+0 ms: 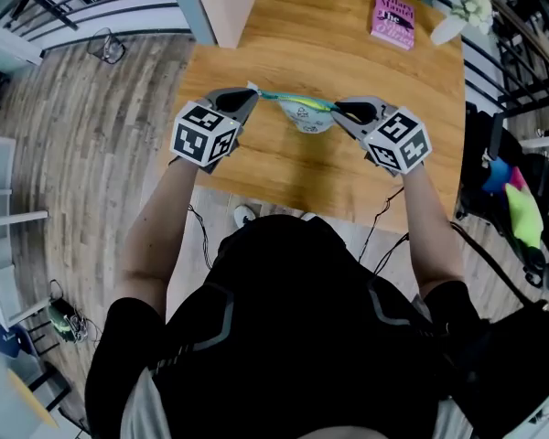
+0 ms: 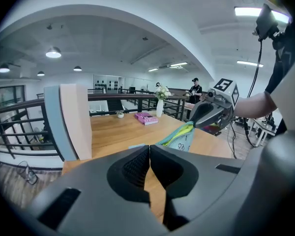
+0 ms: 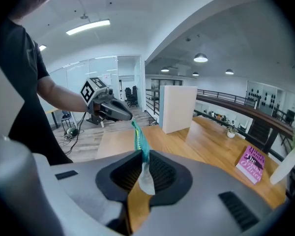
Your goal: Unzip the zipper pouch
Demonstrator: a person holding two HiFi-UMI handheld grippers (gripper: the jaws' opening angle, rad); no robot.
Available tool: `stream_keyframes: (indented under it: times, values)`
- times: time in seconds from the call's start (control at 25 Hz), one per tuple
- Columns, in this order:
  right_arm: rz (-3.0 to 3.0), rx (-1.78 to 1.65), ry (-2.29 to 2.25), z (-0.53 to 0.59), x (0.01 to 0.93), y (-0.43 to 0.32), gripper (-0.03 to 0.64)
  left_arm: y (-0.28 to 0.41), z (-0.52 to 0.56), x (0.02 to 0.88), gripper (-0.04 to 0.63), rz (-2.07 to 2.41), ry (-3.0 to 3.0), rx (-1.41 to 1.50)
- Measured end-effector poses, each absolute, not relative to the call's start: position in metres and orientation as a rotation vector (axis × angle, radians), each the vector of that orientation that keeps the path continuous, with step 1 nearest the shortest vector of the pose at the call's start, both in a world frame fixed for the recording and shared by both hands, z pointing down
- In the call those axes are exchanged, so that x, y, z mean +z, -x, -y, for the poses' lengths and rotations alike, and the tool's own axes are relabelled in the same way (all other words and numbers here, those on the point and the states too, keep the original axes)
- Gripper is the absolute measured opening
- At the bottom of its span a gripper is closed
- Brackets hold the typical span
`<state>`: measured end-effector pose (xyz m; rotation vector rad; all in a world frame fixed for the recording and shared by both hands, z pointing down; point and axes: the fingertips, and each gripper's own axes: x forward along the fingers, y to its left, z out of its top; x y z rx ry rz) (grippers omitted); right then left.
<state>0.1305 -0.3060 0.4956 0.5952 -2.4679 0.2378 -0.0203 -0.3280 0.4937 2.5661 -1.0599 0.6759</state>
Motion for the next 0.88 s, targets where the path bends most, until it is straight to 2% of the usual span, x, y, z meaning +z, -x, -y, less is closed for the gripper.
stream_keyframes:
  times: [0.2,0.32,0.56,0.88]
  values:
    - [2.486,0.126,-0.676,0.333,0.511,-0.125,0.055,0.024,0.346,0.505,0.031,1.164,-2.519,0.631]
    - [2.467,0.13,-0.585,0.326,0.544,-0.12,0.054,0.025,0.338,0.54,0.031,1.137,-2.462,0.717]
    - [2.429,0.295,-0.463,0.297,0.613,-0.114,0.054,0.033,0.309,0.603,0.031,1.069,-2.341,0.813]
    - [2.402,0.677,-0.404,0.271,0.666,-0.12,0.055,0.027,0.27,0.658,0.031,0.957,-2.236,0.946]
